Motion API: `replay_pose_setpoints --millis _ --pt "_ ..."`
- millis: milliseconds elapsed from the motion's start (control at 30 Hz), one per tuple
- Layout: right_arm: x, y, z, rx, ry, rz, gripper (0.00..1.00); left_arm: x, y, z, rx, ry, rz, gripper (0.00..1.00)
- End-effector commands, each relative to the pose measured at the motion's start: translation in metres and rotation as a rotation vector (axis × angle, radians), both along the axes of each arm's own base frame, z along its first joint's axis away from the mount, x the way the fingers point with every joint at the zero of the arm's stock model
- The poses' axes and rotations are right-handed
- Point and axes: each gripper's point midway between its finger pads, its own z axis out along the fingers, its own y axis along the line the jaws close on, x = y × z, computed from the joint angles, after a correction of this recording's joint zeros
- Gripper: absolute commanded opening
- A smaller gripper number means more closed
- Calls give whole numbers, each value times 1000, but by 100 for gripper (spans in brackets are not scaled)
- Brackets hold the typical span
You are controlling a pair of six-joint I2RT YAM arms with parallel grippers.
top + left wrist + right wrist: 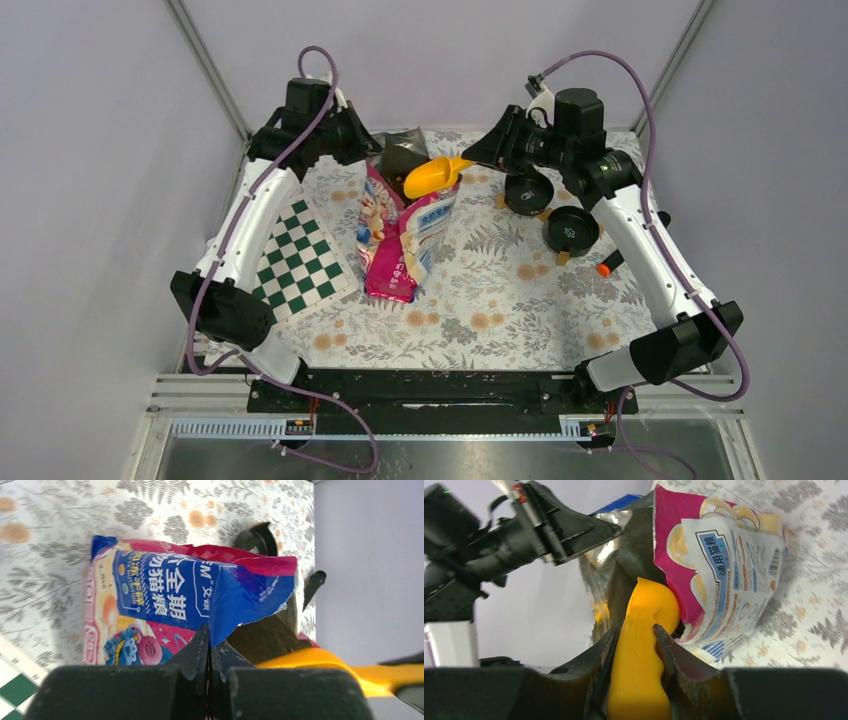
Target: Serve the pet food
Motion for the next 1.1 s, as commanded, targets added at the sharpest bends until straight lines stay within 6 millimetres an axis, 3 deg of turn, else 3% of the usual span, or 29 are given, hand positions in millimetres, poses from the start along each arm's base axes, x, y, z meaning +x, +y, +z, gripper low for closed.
replay_pose_setpoints --millis 0,67,233,333,533,667,767,1067 --pt "10 -28 -27 -109 18 -116 0 -34 -60 129 -207 -408 -157 0" --pt "12 -42 -43 -145 39 -154 0 -42 -77 117 -177 -392 -155 0" --pt "11 -69 -98 -250 115 -212 0 -44 -109 64 -5 -315 -92 0" --pt "8 -88 -132 -297 176 -246 0 -52 -132 45 108 -315 -126 0" --pt "-3 -122 -177 -281 268 -314 0 -89 -196 7 386 -359 -381 0" --pt "-15 -125 -202 -289 314 -297 0 -106 -217 -26 400 -258 -497 0" --pt "-16 -114 -209 -210 322 -272 0 -109 -216 -30 396 -239 -498 0" --pt "-24 -77 -218 -124 321 -187 0 -103 -207 1 301 -252 -468 0"
